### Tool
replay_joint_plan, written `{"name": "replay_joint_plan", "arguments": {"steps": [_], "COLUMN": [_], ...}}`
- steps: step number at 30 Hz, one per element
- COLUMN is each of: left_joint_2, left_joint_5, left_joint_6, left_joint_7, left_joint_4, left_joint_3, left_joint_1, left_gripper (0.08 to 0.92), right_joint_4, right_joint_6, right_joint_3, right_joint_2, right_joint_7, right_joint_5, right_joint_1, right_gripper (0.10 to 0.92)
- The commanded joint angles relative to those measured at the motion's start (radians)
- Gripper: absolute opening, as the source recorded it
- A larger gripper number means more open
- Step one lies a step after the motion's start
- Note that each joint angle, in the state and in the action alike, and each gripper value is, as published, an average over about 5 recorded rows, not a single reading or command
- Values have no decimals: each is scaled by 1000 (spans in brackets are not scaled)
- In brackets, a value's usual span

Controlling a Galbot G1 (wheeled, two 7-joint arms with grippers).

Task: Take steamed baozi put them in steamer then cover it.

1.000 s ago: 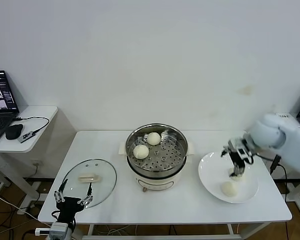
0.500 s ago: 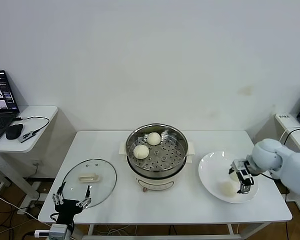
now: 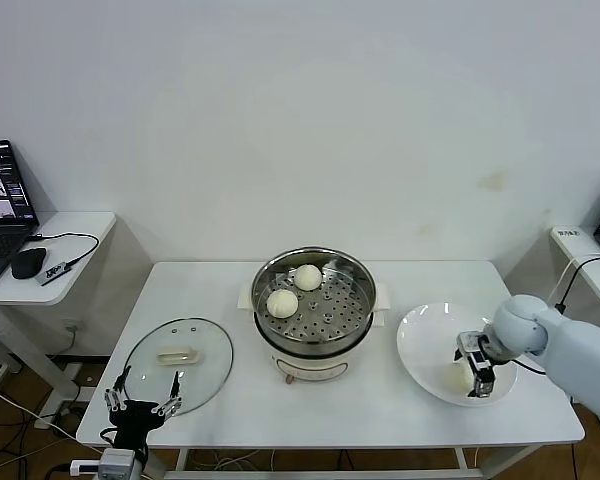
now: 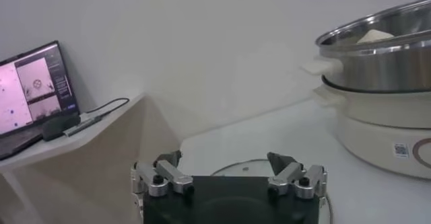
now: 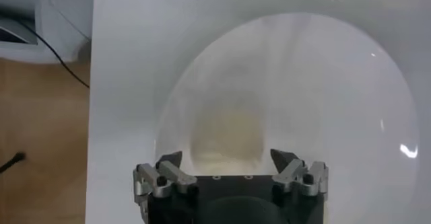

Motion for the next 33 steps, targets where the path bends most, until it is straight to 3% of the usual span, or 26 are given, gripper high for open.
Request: {"name": "replay_joint_plan", "arguments": {"steps": [1,10,24,33], "left_joint_2": [-1,-2,7,15], "left_joint_5": [0,0,-2,-9], "left_joint_6": [0,0,0,-1], "left_joint_7": [0,0,0,0], "left_joint_4": [1,-3,-17,-23], "left_joint_3": [0,0,2,1], "left_joint_1": [-1,2,2,0], "left_gripper": [823,823,823,823], "right_joint_4": [-35,-36,26,18], "right_joint_6": [-3,-5,-33,-41], "right_joint_3": [20,28,-114,-297], "right_joint_2": [34,29,-37,74], "right_joint_7": [10,5,-77,-72], "right_joint_5": [-13,-3,160,277], "right_joint_1": [-31,-10,390,710], "right_gripper": [755,652,653,658]}}
